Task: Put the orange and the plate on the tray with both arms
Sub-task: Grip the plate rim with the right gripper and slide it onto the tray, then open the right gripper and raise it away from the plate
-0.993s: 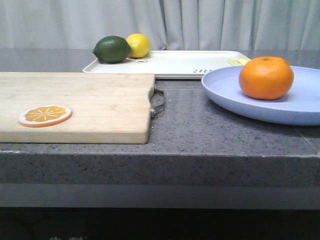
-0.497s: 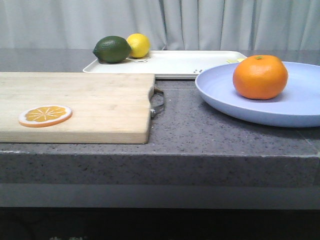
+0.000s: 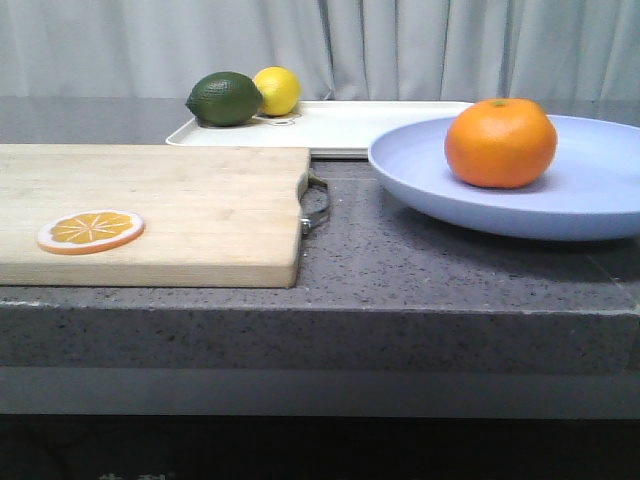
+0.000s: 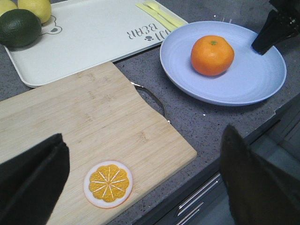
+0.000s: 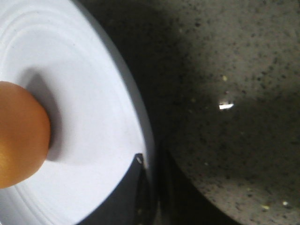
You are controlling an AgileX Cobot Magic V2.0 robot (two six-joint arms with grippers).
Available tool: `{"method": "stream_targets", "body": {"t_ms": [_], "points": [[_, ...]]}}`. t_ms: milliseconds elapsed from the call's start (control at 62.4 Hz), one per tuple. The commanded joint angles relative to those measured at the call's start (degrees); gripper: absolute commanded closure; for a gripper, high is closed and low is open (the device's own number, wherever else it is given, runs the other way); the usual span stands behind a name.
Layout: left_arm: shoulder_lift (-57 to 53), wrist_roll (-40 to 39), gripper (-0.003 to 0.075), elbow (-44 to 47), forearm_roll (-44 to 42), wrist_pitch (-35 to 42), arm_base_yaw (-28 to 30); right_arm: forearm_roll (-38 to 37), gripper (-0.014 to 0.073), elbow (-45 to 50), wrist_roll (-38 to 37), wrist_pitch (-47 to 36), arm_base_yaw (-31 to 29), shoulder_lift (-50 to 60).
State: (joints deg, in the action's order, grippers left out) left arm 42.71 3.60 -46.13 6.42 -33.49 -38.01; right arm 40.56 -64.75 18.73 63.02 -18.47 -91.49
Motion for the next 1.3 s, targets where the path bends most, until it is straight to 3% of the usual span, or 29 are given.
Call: {"method": "stream_targets", "body": {"t_ms": [0, 176, 433, 737, 1057, 1282], "points": [[-0.2, -0.4, 0.0101, -1.6, 0.6, 4.6, 0.2, 8.7, 0.0661, -1.9, 0.5, 1.9, -0.4, 3.0], [-0.2, -0.4, 0.0101, -1.6, 0.6, 4.6, 0.2, 12.7, 0.0661, -2.2, -0.8, -0.5, 0.8, 4.5], [-0.2, -0.4, 0.0101, -1.6, 0.7, 4.6, 0.2, 7.6, 0.0661, -10.3, -9.2, -4.0, 8.5, 1.0], [-0.2, -0.4, 0.0101, -1.6, 0.7, 4.6, 0.2, 1.3, 0.0661, -32.0, -21.5, -4.0, 17.1, -11.1], [-0.2, -0.4, 0.0101, -1.6, 0.7, 4.6, 0.2, -6.3, 0.0661, -56.0, -34.3, -1.9, 20.0, -28.1], [-0.2, -0.4, 0.0101, -1.6, 0.7, 4.3, 0.2, -7.0, 0.0661, -67.1, -35.1, 0.0, 20.0, -36.6]]}}
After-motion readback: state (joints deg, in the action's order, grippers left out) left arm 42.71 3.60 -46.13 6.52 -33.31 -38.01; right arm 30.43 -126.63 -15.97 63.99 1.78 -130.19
